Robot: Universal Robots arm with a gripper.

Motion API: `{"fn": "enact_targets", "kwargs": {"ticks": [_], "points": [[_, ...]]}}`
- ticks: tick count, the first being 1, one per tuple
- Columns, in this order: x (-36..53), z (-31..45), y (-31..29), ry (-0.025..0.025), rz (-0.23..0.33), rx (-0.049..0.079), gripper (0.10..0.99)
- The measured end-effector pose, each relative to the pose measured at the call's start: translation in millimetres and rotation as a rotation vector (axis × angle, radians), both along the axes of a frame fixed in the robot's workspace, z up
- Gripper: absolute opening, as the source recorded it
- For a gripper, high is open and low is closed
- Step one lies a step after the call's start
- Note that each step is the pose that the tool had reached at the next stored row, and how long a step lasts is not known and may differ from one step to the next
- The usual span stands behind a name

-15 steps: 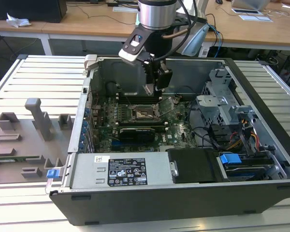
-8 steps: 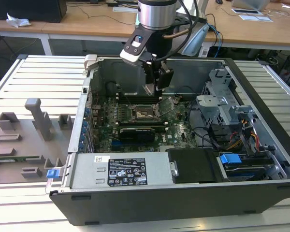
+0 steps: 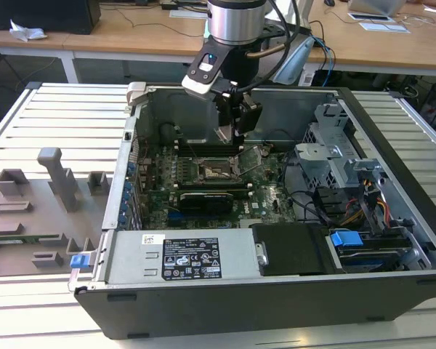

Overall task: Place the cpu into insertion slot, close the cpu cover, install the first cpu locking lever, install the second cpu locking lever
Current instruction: 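Place the cpu into insertion slot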

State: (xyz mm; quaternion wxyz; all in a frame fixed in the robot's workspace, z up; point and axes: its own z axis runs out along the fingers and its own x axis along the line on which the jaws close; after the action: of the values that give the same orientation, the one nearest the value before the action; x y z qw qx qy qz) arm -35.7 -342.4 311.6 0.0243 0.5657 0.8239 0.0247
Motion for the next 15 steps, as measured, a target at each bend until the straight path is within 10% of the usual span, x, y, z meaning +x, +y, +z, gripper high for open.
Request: {"fn": "enact_targets", "kwargs": {"ticks": [15], "points": [[0.0, -0.5, 0.0, 0.0000, -0.210, 0.000, 0.545]]}}
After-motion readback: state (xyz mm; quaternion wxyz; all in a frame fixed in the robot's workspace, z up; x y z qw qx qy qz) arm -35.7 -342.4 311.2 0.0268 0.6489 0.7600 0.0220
